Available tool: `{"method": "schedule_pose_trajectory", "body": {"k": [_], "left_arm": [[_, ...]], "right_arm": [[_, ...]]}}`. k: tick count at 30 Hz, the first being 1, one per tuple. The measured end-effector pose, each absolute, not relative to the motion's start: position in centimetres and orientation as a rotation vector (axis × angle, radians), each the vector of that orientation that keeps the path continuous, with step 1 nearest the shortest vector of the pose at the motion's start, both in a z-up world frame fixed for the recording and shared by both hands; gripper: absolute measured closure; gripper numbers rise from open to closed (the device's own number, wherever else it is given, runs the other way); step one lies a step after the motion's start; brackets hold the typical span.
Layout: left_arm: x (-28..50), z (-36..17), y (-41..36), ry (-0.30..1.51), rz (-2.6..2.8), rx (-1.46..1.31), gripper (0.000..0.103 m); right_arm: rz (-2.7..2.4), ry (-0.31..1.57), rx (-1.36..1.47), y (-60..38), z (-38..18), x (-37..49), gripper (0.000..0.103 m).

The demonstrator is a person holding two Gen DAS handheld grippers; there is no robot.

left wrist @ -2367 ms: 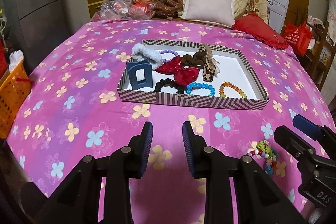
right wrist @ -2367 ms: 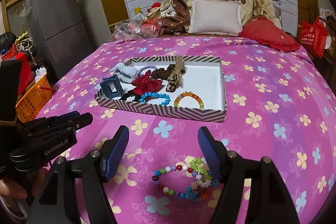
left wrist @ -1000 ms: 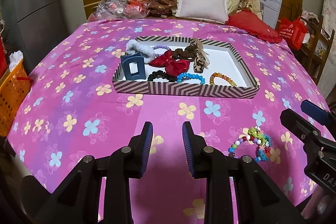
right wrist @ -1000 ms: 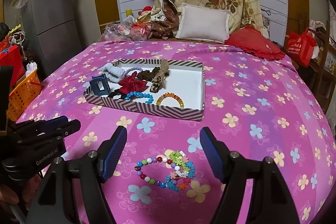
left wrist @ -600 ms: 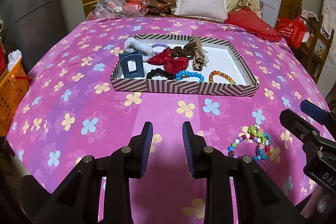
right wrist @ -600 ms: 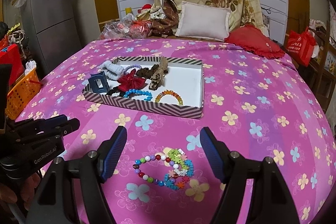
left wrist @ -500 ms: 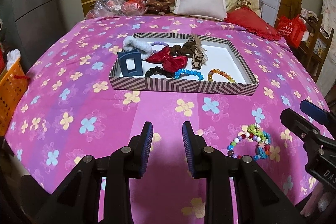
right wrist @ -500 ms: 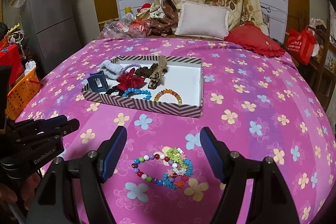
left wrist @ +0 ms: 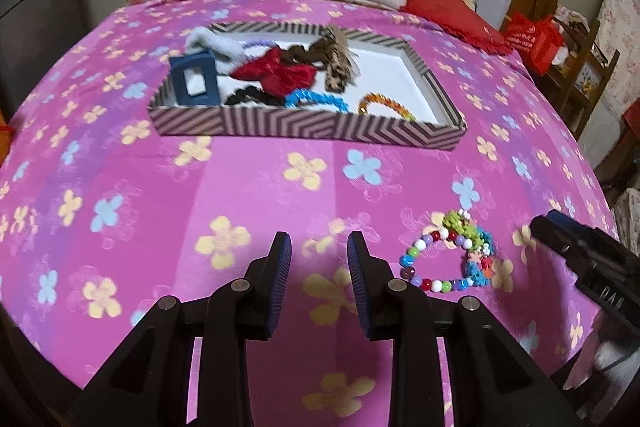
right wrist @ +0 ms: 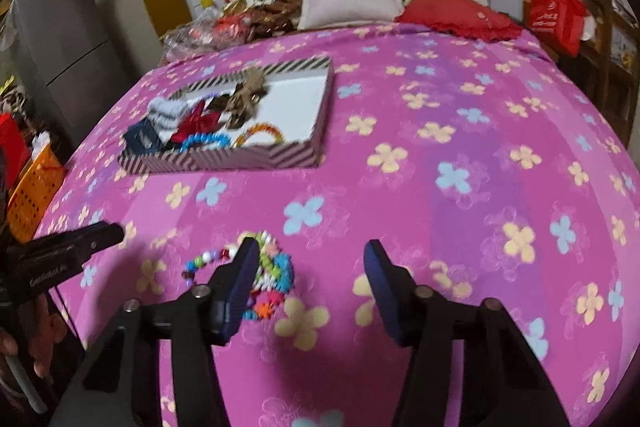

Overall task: Organize jewelry
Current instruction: 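Withdraw both open tools above the last multicolour bracelets, then grasp the white-and-red bead bracelet with the left tool while the right tool grasps the green beaded bracelet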

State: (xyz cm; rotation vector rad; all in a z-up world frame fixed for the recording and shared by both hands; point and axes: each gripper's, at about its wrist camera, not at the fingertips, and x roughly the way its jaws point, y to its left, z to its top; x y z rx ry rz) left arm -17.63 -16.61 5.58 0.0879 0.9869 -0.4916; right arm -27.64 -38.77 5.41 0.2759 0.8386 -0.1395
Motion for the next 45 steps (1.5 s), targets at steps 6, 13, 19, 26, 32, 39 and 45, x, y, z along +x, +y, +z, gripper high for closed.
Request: {"method": "schedule_pose_trajectory", "body": {"k": [6,13,19,26,32,39,45], "left_arm": [[-17.7,4.8,-17.4,1.005,-0.506,0.107,0.071],[-17.3,4.5,-17.3,1.014,-0.505,0.097,0.071],[-17.4,4.4,-17.8,1.017,-0.519,0.104,0.071],[-18.0,4.3,-19.6,1.043,-0.595,0.094,0.07],[-19.1,4.2,-21.8,1.061,-0.677,0.11,0.064],[-20.0,2.8,-24.4,1.071,-0.654,0.236,0.063],[-20.2,2.2,-25.2,1.028,-0.608,0.332,0.08]], "right_arm": [[-0.055,0.911,0.206,-35.7,3.3,-26.2,0.063],[-0.012,0.944,0.161,-33.8,2.3,-25.1,0.075],[-0.044,0.953,0.105,-34.2,2.3,-25.8,0.091],[-0.054,0.927,0.174,-36.7,3.3,-27.3,0.093],[-0.038,0.897,0.238,-37.4,3.5,-27.6,0.067],[-0.079,0.915,0.213,-37.6,3.0,-27.4,0.063],[-0.108,0.948,0.136,-37.1,2.2,-26.9,0.063]]}}
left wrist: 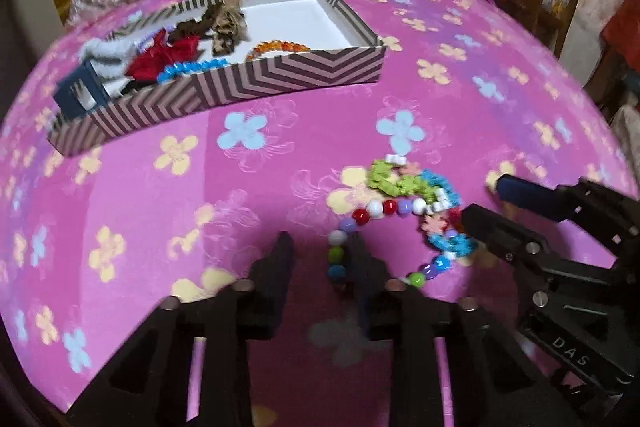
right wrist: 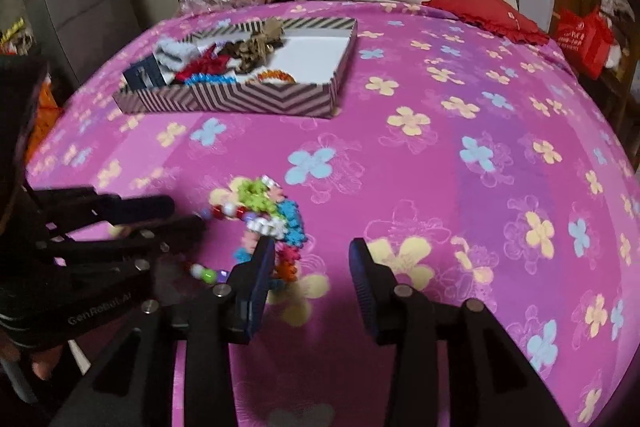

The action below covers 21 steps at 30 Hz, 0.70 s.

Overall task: Organize jewelry
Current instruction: 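Grasp the white-and-red bead bracelet with the left tool while the right tool grasps the green beaded bracelet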

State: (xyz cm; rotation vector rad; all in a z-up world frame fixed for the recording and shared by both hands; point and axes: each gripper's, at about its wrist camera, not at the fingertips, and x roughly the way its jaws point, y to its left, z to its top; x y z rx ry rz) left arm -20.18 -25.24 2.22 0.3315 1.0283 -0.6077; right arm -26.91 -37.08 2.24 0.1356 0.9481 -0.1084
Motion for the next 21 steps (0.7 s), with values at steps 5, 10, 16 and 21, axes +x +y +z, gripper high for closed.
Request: {"method": "schedule_pose_trajectory", "body": {"k": [5,10,16,21], "left_arm": [[-18.8,2.4,-23.2,1.035,-0.542,0.332,0.085],[-17.5,2.3,-20.6,1.053,-0.488,0.299,0.085],[-17.0,2.1,-20.0,1.06,-0.483,0.268,0.083],[-16.6,2.0,-20.3,1.056,-0.477,0.247,0.076]], "right_arm": [[-0.124,0.963,0.087,-36.7,1.9,-26.8,0.063],[-0.105,0.954,0.099,-36.8,2.2,-26.4,0.063],[-0.097,0.979,0.031,-35.5,1.2,-24.9,0.064],[-0.082,0.959,0.017,-35.0,1.1,-23.8,0.077]]}}
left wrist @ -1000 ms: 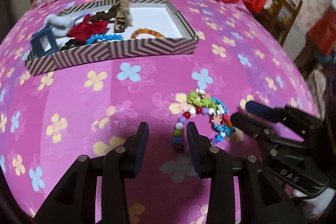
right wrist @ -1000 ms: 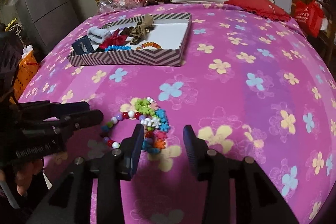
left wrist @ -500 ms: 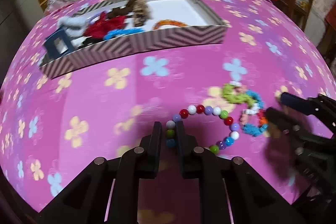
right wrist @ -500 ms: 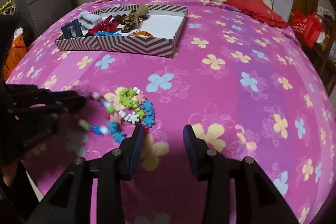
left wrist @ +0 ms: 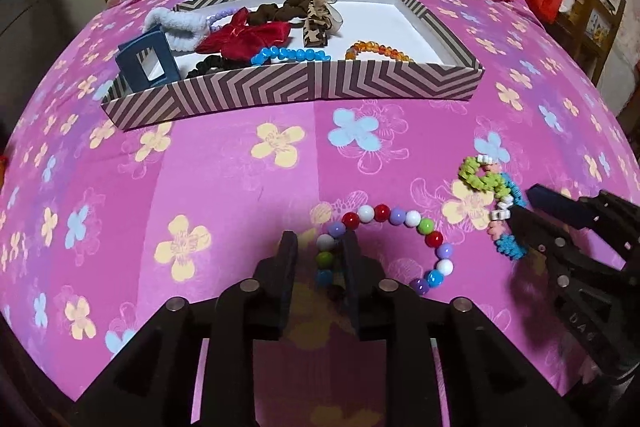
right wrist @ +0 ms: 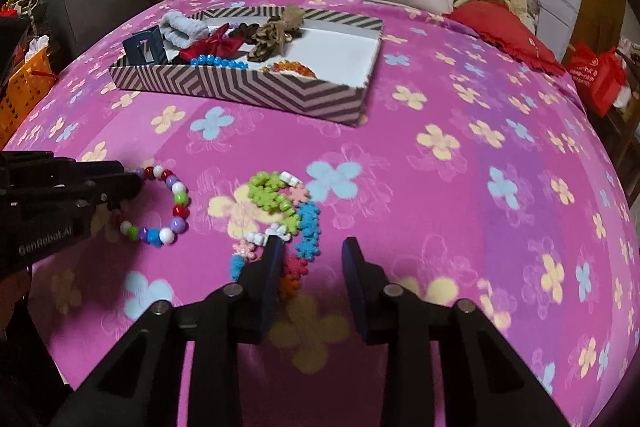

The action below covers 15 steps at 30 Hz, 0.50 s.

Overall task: Organize jewelry
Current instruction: 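Grasp the white-and-red bead bracelet with the left tool while the right tool grasps the green beaded bracelet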

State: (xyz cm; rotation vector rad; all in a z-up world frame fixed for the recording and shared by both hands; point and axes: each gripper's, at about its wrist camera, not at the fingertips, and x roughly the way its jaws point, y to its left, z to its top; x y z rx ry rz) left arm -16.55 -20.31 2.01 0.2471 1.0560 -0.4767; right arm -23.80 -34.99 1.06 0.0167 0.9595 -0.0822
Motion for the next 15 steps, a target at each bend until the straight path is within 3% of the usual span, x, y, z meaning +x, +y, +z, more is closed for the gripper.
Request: {"method": "schedule_pose_trajectory", "body": {"k": [7,10,15], "left_arm": [[-16.5,2.0,-20.5,1.057,-0.496,0.254,0.073],[-16.5,1.9,-20.4,1.041,-0.508,0.252,0.09],[-15.6,2.5,-19.2,1.087,-0.55,0.161,0.09]], "right_arm": [[-0.026,0.932,0.054,-35.1,1.1,-23.5,0.085],[-0.028,0.925,0.062,-35.2,1.2,-23.6,0.085],[-0.017,0.864,0.051,-34.8,4.0,-24.2,0.085]]}}
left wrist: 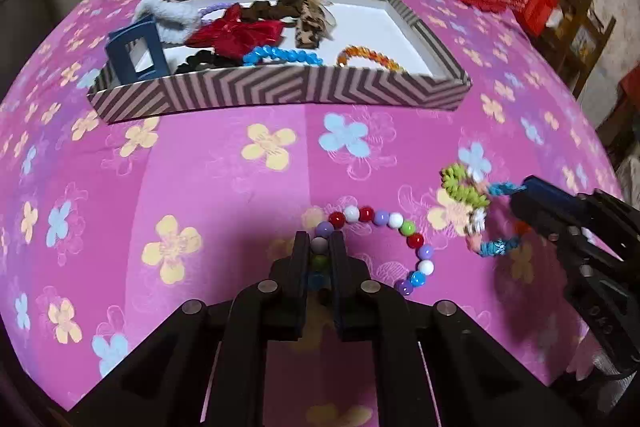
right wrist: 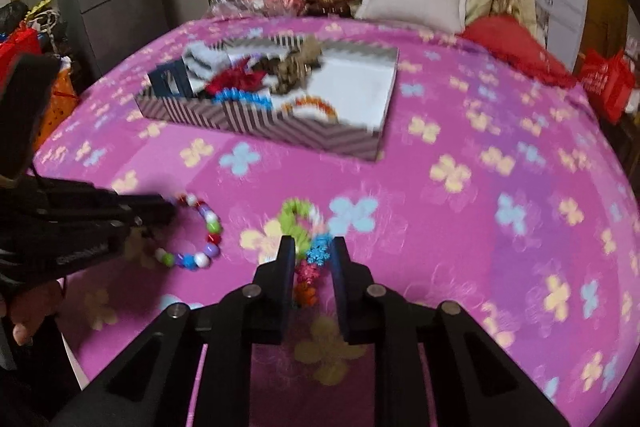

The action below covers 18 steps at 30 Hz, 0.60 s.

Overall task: Organize jewelry
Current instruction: 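Grasp the white-and-red bead bracelet with the left tool while the right tool grasps the green beaded bracelet, then carry both bracelets into the striped box and open both tools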

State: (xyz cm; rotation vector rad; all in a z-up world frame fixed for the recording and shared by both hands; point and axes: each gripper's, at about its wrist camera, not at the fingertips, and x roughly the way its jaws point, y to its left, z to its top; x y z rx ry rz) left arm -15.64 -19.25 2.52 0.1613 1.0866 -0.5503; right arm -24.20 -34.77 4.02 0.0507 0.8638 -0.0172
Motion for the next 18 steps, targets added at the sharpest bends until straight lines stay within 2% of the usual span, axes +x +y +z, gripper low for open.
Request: {"method": "schedule_pose_trajectory", "body": {"k": [18], "left_arm": [[-12.5,10.9,-17.2,0.942,-0.543,0.143,0.09]], "right_arm": [[0.017,0.723,-0.042,-34.1,12.9,-21.0,0.085]]}}
